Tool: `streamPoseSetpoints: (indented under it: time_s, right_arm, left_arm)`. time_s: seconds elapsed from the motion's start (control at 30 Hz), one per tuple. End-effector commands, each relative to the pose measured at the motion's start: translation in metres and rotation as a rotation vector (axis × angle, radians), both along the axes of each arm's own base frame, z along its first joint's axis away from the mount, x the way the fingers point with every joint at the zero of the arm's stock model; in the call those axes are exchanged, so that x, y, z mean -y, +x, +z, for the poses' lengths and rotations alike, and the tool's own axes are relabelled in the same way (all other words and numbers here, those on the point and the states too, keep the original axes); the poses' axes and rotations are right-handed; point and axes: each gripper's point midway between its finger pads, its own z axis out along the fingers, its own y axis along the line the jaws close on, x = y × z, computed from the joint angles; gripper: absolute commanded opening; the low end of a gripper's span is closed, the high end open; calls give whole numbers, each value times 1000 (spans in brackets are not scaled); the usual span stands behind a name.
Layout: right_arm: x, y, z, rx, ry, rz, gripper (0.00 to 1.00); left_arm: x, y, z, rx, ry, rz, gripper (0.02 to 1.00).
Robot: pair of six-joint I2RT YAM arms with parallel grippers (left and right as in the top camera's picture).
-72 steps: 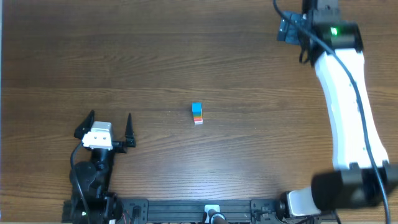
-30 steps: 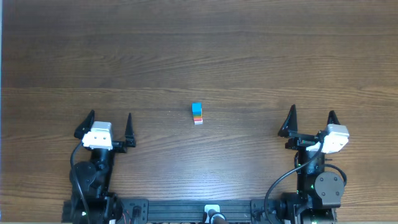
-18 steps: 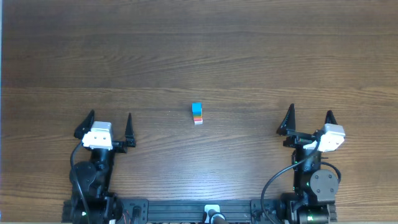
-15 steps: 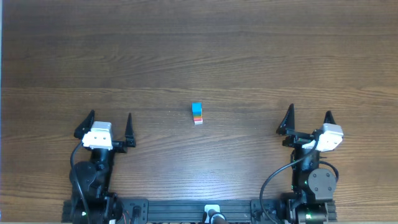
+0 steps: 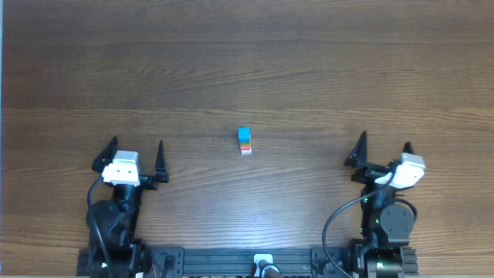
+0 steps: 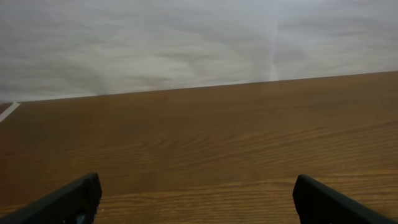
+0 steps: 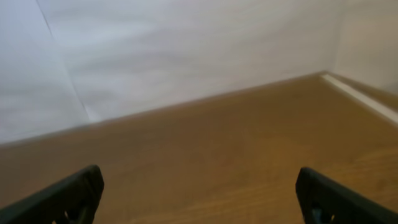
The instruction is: Stack Cubes
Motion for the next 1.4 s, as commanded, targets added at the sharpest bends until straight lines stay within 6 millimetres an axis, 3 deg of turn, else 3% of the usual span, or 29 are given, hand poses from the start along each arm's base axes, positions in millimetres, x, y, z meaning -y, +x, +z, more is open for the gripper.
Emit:
streamPoseSetpoints:
  time_s: [0.03, 0.7, 1.03, 1.4]
  right_arm:
    - [-19, 3, -29, -99, 61, 102, 993]
    - [-19, 3, -29, -100, 61, 104, 991]
    - [-20, 3, -29, -126, -93, 107, 991]
    - [-20, 3, -29, -133, -135, 107, 993]
  left_arm:
    - [1, 0, -2, -1, 10, -8, 1000]
    - [1, 0, -2, -1, 10, -8, 998]
    - [1, 0, -2, -1, 10, -8, 1000]
    - [1, 0, -2, -1, 10, -9, 1000]
